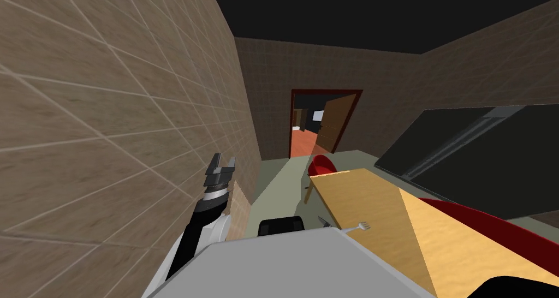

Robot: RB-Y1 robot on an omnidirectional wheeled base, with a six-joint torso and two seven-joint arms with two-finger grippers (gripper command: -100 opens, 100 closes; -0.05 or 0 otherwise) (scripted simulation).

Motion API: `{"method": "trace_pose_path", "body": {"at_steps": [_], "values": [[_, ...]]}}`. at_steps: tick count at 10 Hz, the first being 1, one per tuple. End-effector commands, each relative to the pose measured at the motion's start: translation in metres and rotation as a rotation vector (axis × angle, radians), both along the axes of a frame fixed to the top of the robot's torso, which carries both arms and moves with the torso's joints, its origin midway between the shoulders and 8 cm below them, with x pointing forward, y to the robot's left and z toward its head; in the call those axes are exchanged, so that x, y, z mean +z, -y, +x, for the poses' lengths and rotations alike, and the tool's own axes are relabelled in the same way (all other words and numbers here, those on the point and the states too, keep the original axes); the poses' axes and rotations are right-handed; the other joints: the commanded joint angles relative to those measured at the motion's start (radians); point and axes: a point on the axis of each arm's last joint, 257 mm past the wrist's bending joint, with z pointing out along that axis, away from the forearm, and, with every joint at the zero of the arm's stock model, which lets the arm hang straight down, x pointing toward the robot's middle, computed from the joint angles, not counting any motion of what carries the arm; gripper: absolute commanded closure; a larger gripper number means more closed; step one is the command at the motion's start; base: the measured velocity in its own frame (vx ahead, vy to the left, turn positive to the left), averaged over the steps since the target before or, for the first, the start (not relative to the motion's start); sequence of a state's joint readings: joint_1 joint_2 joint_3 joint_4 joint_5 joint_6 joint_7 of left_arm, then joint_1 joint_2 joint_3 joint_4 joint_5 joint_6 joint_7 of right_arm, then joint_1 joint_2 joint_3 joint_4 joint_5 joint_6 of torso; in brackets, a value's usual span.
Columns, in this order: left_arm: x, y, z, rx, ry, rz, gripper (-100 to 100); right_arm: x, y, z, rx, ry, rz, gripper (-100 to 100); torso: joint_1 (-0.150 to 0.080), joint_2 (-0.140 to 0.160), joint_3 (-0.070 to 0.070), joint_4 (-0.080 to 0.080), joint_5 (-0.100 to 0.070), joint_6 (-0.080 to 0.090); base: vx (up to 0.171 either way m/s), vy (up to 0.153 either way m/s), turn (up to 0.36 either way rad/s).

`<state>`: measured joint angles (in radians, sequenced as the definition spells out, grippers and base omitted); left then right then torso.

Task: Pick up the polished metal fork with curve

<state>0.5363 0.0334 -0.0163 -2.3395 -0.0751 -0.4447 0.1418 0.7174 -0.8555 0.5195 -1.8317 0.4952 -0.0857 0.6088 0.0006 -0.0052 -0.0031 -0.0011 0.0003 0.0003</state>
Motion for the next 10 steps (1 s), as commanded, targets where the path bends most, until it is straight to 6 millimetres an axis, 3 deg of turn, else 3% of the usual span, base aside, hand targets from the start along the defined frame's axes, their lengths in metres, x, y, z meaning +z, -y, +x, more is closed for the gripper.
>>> {"method": "trace_pose_path", "body": {"at_steps": [1, 3, 4, 7, 8, 9, 10], "values": [[0.000, 0.000, 0.000, 0.000, 0.000, 0.000, 0, -0.011, 0.010, -0.016, 0.021, -0.024, -0.040, -100, 0.000, 0.000, 0.000, 0.000, 0.000, 0.000, 0.072, -0.022, 0.077], [0.000, 0.000, 0.000, 0.000, 0.000, 0.000, 0, -0.043, 0.039, -0.067, 0.111, -0.117, -0.176, -100, 0.000, 0.000, 0.000, 0.000, 0.000, 0.000, 0.114, -0.034, 0.197], [0.000, 0.000, 0.000, 0.000, 0.000, 0.000, 0, -0.043, 0.040, -0.068, 0.118, -0.114, -0.182, -100, -0.002, -0.002, -0.001, 0.000, 0.000, 0.000, 0.107, -0.049, 0.068], [0.000, 0.000, 0.000, 0.000, 0.000, 0.000, 0, -0.074, 0.092, -0.149, 0.267, -0.252, -0.370, -100, -0.002, -0.004, -0.002, -0.001, 0.000, 0.000, 0.150, -0.059, 0.167], [0.000, 0.000, 0.000, 0.000, 0.000, 0.000, 0, -0.074, 0.093, -0.149, 0.276, -0.250, -0.377, -100, -0.004, -0.006, -0.003, -0.001, -0.001, 0.000, 0.112, -0.065, 0.075], [0.000, 0.000, 0.000, 0.000, 0.000, 0.000, 0, -0.080, 0.113, -0.177, 0.331, -0.295, -0.435, -100, -0.002, -0.003, -0.002, -0.001, -0.001, 0.001, 0.073, -0.050, 0.086], [0.000, 0.000, 0.000, 0.000, 0.000, 0.000, 0, -0.080, 0.113, -0.177, 0.331, -0.295, -0.435, -100, -0.002, 0.000, 0.000, 0.000, 0.000, 0.000, 0.057, -0.040, 0.057]]}}
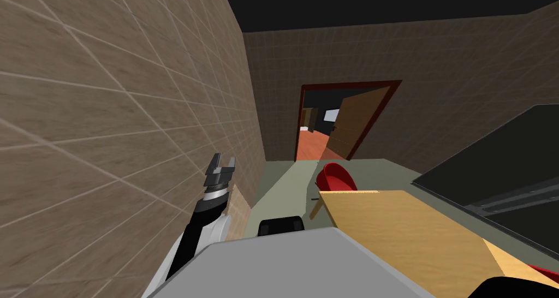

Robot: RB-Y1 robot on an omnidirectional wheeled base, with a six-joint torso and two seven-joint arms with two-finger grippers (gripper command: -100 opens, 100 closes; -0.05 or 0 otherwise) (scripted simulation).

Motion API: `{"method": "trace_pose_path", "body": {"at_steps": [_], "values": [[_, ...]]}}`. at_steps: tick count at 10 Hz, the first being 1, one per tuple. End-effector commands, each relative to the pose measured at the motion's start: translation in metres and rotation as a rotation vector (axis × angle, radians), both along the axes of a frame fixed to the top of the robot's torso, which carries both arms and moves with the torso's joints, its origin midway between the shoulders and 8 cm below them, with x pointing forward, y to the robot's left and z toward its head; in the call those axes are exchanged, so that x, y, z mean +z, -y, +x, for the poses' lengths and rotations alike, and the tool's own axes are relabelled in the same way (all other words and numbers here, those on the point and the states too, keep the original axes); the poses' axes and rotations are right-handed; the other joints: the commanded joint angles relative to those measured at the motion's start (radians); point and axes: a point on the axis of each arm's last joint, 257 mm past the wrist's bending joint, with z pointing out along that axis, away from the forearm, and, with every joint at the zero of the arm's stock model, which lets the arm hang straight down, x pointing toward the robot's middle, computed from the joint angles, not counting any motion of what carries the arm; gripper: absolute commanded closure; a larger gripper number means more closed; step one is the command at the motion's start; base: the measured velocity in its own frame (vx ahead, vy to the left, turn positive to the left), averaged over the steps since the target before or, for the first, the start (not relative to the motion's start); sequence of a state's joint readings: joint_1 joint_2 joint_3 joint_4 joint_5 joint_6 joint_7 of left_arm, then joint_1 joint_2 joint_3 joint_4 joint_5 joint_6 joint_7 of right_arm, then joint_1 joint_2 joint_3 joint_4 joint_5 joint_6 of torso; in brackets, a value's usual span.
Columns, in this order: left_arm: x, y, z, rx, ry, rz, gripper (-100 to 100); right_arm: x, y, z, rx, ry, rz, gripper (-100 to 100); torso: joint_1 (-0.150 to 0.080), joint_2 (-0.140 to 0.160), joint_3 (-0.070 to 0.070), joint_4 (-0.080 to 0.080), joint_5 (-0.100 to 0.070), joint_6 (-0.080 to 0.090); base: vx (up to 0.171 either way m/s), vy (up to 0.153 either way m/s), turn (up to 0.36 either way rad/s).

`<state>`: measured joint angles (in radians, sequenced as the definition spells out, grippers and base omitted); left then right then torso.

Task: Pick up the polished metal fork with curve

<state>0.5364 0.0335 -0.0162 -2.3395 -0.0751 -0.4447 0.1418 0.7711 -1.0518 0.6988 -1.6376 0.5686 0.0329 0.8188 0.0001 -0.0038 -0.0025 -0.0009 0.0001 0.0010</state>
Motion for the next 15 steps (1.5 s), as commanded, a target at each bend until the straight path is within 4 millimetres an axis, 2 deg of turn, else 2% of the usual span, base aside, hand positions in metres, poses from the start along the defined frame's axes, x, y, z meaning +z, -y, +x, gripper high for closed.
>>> {"method": "trace_pose_path", "body": {"at_steps": [1, 4, 5, 6, 7, 9, 12, 13, 14, 15], "values": [[0.000, 0.000, 0.000, 0.000, 0.000, 0.000, 0, -0.006, 0.003, -0.007, 0.009, -0.007, -0.009, -100, 0.000, 0.000, 0.000, 0.000, 0.000, 0.000, 0.021, -0.010, 0.003], [0.000, 0.000, 0.000, 0.000, 0.000, 0.000, 0, -0.012, 0.058, -0.080, 0.160, -0.138, -0.156, -100, -0.002, -0.001, -0.001, 0.000, 0.000, 0.000, 0.095, -0.064, 0.141], [0.000, 0.000, 0.000, 0.000, 0.000, 0.000, 0, -0.012, 0.058, -0.080, 0.160, -0.138, -0.157, -100, -0.003, -0.003, -0.002, -0.001, 0.000, 0.000, 0.090, -0.075, 0.048], [0.000, 0.000, 0.000, 0.000, 0.000, 0.000, 0, -0.012, 0.073, -0.099, 0.205, -0.173, -0.194, -100, -0.002, -0.002, -0.001, 0.000, -0.001, 0.000, 0.073, -0.055, 0.085], [0.000, 0.000, 0.000, 0.000, 0.000, 0.000, 0, -0.012, 0.074, -0.100, 0.205, -0.175, -0.196, -100, -0.001, -0.001, -0.001, 0.000, 0.000, 0.000, 0.049, -0.036, 0.041], [0.000, 0.000, 0.000, 0.000, 0.000, 0.000, 0, -0.010, 0.101, -0.130, 0.284, -0.233, -0.261, -100, 0.001, 0.001, 0.000, 0.000, 0.000, 0.000, 0.060, -0.045, 0.088], [0.000, 0.000, 0.000, 0.000, 0.000, 0.000, 0, -0.009, 0.128, -0.159, 0.376, -0.290, -0.330, -100, -0.002, 0.001, 0.000, 0.000, 0.000, 0.000, 0.050, -0.075, 0.068], [0.000, 0.000, 0.000, 0.000, 0.000, 0.000, 0, -0.011, 0.119, -0.150, 0.354, -0.278, -0.311, -100, -0.002, 0.001, 0.001, 0.000, 0.000, 0.000, 0.017, -0.037, 0.017], [0.000, 0.000, 0.000, 0.000, 0.000, 0.000, 0, -0.011, 0.120, -0.151, 0.359, -0.280, -0.318, 0, 0.001, 0.003, 0.002, 0.001, 0.000, 0.000, 0.004, -0.008, 0.000], [0.000, 0.000, 0.000, 0.000, 0.000, 0.000, 0, -0.019, 0.116, -0.153, 0.347, -0.281, -0.315, -100, 0.003, 0.004, 0.002, 0.001, 0.000, 0.000, -0.012, -0.014, 0.084]]}}
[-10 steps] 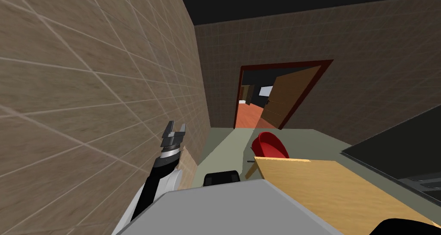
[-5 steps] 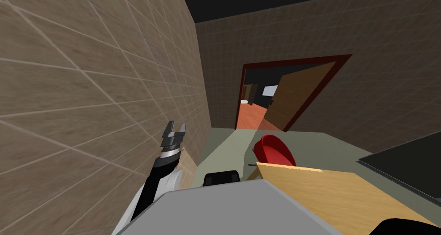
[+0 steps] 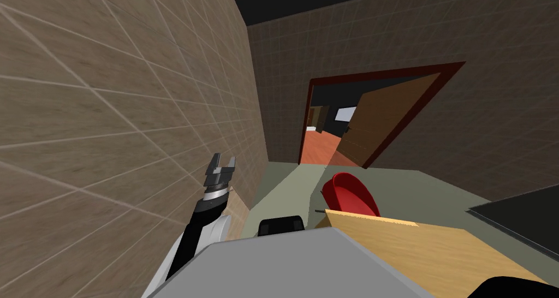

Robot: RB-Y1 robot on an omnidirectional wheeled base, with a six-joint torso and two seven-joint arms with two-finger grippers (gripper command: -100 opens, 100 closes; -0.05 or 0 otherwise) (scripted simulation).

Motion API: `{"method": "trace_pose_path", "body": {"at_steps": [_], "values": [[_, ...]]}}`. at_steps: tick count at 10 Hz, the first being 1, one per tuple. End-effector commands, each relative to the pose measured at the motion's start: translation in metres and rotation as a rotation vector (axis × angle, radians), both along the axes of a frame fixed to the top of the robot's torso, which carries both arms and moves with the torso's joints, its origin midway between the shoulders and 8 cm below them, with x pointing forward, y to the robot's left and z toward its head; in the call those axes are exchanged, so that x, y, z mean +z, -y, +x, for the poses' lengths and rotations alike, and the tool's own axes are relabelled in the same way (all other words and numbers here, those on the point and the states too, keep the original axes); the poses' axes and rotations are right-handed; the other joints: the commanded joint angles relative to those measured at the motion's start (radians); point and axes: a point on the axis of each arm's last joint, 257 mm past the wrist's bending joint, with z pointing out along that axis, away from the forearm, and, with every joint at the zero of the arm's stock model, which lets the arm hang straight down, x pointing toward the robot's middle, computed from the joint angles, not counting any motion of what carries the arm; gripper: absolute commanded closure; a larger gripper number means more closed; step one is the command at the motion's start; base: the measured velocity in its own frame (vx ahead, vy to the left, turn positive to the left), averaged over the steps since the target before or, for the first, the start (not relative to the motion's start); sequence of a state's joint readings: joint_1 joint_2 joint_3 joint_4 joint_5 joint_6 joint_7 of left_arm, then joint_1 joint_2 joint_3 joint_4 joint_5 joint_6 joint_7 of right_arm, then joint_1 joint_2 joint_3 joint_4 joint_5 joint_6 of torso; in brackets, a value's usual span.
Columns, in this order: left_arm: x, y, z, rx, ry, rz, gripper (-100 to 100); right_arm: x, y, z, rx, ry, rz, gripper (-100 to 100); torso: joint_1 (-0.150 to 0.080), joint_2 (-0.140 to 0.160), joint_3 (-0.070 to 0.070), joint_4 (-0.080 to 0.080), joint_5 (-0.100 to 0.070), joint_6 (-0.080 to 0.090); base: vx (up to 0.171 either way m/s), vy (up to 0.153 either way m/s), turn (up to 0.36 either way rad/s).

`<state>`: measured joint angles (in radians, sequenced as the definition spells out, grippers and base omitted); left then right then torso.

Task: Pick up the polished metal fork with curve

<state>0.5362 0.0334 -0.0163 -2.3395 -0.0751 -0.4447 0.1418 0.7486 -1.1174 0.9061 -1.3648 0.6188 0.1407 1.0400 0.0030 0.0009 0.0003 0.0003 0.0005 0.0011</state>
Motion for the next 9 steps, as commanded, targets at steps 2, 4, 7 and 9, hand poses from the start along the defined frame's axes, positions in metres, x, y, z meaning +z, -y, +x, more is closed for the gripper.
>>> {"method": "trace_pose_path", "body": {"at_steps": [2, 4, 7, 9], "values": [[0.000, 0.000, 0.000, 0.000, 0.000, 0.000, 0, -0.014, -0.009, -0.003, -0.020, 0.000, 0.002, -100, -0.001, 0.001, 0.001, 0.000, 0.000, 0.000, -0.026, -0.031, 0.084], [0.000, 0.000, 0.000, 0.000, 0.000, 0.000, 0, -0.022, -0.014, -0.004, -0.031, 0.000, 0.003, -100, -0.001, 0.002, 0.001, 0.000, 0.000, 0.000, -0.029, -0.026, 0.066], [0.000, 0.000, 0.000, 0.000, 0.000, 0.000, 0, -0.020, -0.015, -0.003, -0.029, 0.000, 0.006, 100, -0.005, 0.003, 0.002, 0.001, -0.003, 0.001, -0.003, -0.002, 0.004], [0.000, 0.000, 0.000, 0.000, 0.000, 0.000, 0, -0.019, -0.015, -0.005, -0.027, -0.002, 0.007, 100, -0.008, 0.003, 0.003, 0.002, -0.006, 0.000, 0.000, 0.000, 0.000]]}}
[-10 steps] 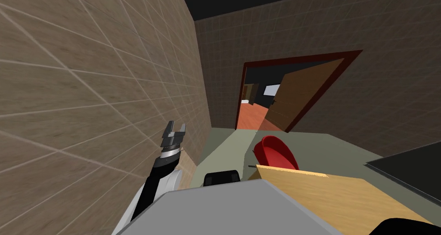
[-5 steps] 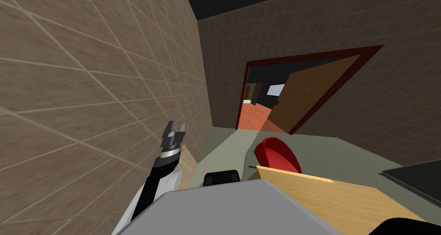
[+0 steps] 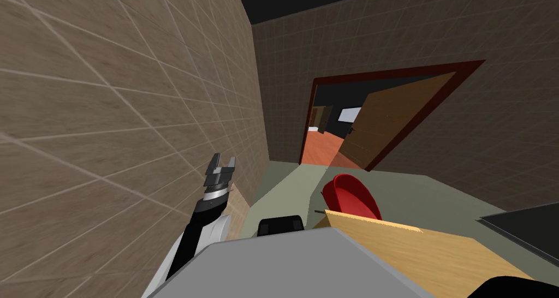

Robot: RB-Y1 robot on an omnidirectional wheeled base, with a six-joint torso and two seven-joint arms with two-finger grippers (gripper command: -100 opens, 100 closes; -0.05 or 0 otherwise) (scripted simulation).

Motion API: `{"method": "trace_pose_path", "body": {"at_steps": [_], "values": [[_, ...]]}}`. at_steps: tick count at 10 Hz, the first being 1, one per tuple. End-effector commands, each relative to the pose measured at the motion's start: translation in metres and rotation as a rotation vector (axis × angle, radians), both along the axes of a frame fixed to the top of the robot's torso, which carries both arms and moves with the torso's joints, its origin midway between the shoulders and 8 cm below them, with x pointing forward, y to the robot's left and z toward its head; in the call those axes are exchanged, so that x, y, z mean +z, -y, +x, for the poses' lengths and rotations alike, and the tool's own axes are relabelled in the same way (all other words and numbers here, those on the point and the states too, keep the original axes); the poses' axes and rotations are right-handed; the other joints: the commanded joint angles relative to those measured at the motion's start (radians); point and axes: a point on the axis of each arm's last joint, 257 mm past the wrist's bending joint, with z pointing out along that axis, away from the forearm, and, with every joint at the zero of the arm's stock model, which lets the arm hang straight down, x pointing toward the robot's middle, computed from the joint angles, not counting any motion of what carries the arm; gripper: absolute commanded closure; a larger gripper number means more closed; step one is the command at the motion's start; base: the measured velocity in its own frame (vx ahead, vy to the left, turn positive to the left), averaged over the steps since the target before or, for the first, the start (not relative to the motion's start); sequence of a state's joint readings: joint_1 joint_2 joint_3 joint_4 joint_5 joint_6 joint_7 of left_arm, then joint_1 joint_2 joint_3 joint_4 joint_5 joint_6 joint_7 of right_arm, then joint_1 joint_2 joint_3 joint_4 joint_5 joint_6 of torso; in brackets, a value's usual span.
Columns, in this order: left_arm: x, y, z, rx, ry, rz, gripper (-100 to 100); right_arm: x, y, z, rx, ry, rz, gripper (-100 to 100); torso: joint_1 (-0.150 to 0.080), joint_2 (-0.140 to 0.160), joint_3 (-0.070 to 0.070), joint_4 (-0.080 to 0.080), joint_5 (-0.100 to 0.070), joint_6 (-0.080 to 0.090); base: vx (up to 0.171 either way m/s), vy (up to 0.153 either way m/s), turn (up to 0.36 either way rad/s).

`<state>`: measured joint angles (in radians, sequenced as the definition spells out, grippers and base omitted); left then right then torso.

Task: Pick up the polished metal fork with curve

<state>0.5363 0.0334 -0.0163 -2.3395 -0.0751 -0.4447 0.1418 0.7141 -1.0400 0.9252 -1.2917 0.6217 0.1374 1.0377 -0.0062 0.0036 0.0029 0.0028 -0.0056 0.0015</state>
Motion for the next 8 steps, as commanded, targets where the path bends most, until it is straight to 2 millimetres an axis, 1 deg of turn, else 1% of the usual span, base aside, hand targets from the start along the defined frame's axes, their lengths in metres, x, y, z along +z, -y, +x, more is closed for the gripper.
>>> {"method": "trace_pose_path", "body": {"at_steps": [1, 2, 3, 6, 7, 8], "values": [[0.000, 0.000, 0.000, 0.000, 0.000, 0.000, 0, 0.000, 0.000, 0.000, 0.000, 0.000, 0.000, 100, 0.000, 0.000, 0.000, 0.000, 0.000, 0.000, 0.000, 0.000, 0.000], [0.000, 0.000, 0.000, 0.000, 0.000, 0.000, 0, 0.000, 0.000, 0.000, 0.000, 0.000, 0.000, 0, 0.000, 0.000, 0.000, 0.000, 0.000, 0.000, 0.000, 0.000, 0.000], [0.000, 0.000, 0.000, 0.000, 0.000, 0.000, 0, 0.008, 0.008, 0.003, 0.010, 0.003, -0.006, 100, 0.000, 0.000, 0.000, 0.000, 0.000, 0.000, 0.020, 0.014, -0.112], [0.000, 0.000, 0.000, 0.000, 0.000, 0.000, 0, 0.024, 0.017, 0.006, 0.033, 0.002, -0.008, 100, 0.003, -0.002, -0.002, -0.001, 0.001, 0.001, 0.034, 0.035, -0.089], [0.000, 0.000, 0.000, 0.000, 0.000, 0.000, 0, 0.022, 0.015, 0.004, 0.028, 0.002, -0.008, 100, 0.003, -0.002, -0.001, -0.001, 0.001, 0.001, 0.012, 0.014, -0.012], [0.000, 0.000, 0.000, 0.000, 0.000, 0.000, 0, 0.022, 0.015, 0.004, 0.029, 0.002, -0.008, 0, 0.001, -0.001, -0.001, 0.000, 0.000, 0.000, 0.000, 0.000, 0.000]]}}
